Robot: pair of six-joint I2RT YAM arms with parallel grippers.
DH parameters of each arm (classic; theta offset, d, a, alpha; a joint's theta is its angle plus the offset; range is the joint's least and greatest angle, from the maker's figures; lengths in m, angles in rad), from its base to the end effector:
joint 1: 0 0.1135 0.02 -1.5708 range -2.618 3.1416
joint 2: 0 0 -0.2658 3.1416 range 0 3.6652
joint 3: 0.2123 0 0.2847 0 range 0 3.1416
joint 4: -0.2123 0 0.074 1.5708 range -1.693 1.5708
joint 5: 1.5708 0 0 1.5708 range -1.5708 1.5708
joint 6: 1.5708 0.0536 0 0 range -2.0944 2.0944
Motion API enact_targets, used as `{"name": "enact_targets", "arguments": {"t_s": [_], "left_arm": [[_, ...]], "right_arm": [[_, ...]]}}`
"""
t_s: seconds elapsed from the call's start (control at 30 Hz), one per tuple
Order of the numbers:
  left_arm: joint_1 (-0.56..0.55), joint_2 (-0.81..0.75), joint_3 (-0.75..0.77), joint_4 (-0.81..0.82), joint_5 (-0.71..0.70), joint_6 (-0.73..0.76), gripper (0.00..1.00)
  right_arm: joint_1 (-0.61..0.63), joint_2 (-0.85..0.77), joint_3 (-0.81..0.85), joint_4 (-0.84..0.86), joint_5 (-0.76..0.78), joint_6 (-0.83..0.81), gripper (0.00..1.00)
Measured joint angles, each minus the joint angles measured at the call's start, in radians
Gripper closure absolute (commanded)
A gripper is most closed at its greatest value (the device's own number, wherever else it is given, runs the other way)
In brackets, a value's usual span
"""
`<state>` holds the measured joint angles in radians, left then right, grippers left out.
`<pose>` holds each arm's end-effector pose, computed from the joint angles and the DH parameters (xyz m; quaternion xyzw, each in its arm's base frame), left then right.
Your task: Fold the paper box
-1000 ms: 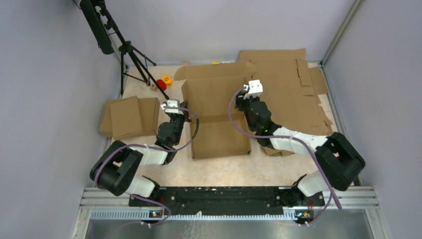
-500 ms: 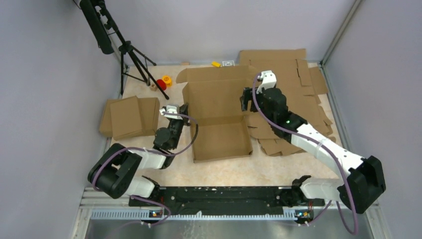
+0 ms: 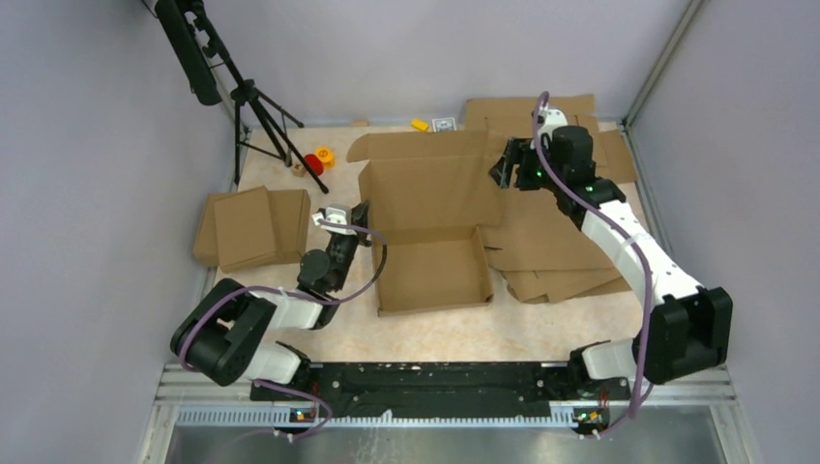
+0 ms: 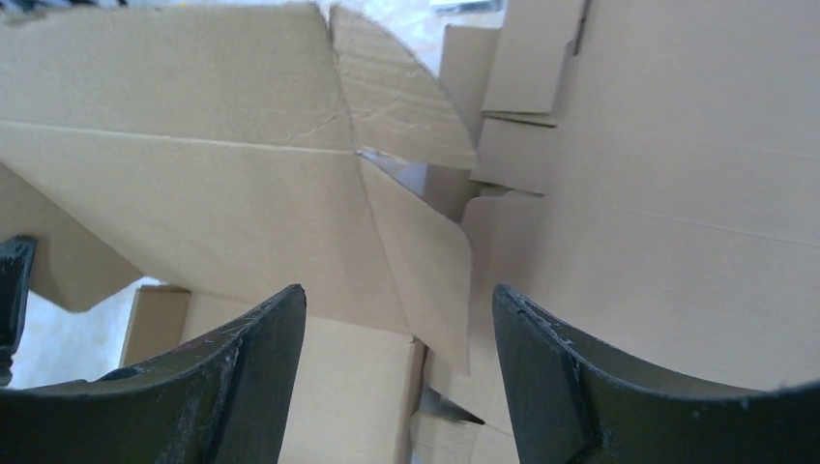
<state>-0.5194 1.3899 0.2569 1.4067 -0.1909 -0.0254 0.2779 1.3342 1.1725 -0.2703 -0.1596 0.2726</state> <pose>0.2363 -0.1234 0.1826 0.0734 0.6016 -0.1580 0.7796 0.3412 0.1062 0.3332 -0.0452 0.8394 0.2107 0.4989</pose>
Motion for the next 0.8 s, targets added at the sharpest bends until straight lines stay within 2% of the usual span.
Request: {"name": "enact_targets", "arguments": {"t_s": [0.2,0.43,0.57,0.63,0.8], "left_arm": [[0.000,0.000,-0.001,0.001,0.001,0.000,1.00],[-0.001,-0.001,-0.001,0.001,0.001,0.000,1.00],[-0.001,-0.005,-0.001,0.000,0.001,0.000,1.00],[-0.001,-0.007,-0.001,0.000,0.003,0.000,1.00],[-0.002,-0.007,-0.001,-0.001,0.003,-0.001,1.00]], "right_arm": [[-0.002,0.107,0.003,0.023,-0.114,0.000,0.36],[-0.002,0.153,0.055,0.016,-0.082,-0.029,0.32],[-0.002,0.153,0.073,0.023,-0.042,-0.057,0.20],[-0.002,0.153,0.074,0.024,-0.025,-0.072,0.20],[-0.009,0.198,0.117,0.023,-0.068,-0.094,0.49]]}}
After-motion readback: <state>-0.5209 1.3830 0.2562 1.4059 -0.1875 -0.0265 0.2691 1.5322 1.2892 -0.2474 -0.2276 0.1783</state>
